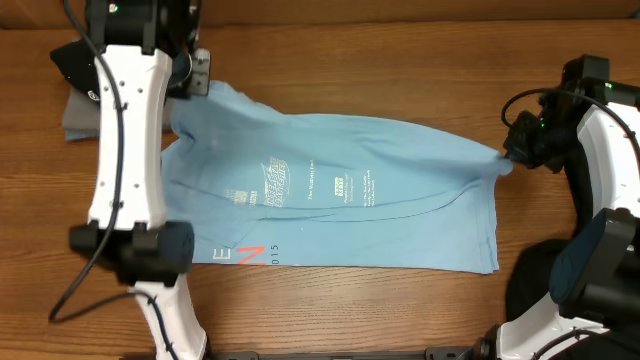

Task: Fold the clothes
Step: 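Fold the top edge down toward the bottom edge with both grippers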

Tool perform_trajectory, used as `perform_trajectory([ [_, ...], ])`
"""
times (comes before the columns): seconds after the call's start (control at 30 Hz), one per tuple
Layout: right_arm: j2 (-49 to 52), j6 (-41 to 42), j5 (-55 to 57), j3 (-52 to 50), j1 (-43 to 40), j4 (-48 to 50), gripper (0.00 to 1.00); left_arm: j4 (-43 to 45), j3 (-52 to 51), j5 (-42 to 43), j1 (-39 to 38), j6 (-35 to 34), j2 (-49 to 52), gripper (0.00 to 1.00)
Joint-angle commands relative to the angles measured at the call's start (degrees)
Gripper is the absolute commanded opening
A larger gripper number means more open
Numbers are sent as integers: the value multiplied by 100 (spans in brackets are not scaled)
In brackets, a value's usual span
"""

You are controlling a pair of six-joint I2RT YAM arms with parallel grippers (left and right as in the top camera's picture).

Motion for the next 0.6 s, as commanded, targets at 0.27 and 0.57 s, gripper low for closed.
perform_trajectory([
  [0.27,-144,22,323,24,-15,-1075,4,-15,-2592,2,442,-42,-1307,4],
  [0.57,-142,391,1003,-205,-15,-1679,5,87,-3731,-2,656,-107,-1305,4],
])
